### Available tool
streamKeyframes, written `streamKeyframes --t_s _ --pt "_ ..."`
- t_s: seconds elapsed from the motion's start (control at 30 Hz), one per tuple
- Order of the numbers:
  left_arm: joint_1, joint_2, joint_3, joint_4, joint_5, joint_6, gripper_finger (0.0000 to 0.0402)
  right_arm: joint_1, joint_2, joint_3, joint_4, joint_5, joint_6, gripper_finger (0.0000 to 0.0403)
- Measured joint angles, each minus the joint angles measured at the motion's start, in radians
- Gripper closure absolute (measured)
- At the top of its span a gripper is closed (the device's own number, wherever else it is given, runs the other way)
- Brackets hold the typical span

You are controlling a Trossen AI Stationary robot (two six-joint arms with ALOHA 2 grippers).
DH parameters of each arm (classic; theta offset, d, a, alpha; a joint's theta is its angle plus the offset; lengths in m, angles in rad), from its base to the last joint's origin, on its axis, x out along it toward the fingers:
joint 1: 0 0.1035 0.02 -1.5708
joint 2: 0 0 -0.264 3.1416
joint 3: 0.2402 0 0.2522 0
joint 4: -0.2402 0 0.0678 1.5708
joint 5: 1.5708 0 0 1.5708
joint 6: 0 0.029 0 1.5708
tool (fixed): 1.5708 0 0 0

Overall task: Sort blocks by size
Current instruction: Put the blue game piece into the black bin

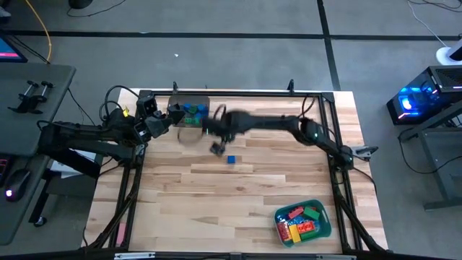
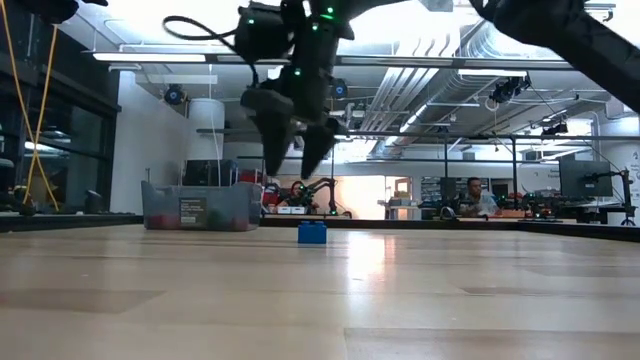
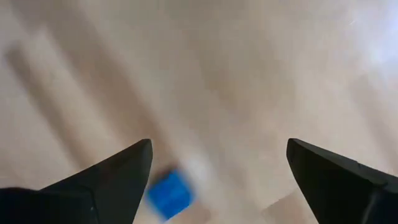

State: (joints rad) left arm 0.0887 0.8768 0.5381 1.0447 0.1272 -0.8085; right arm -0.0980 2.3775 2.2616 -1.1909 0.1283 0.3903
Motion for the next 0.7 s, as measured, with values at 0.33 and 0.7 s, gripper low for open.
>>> streamKeyframes --t_s 0.33,0.7 --pt "0.000 0.000 0.000 -0.001 0.072 -0.022 0.0165 0.134 0.002 -0.116 -0.004 0.082 0.366 0.0034" --pt "0.004 0.000 0.000 0.000 0.145 -0.053 0.0165 0.141 -0.089 -0.116 -0.359 0.241 0.485 0.0034"
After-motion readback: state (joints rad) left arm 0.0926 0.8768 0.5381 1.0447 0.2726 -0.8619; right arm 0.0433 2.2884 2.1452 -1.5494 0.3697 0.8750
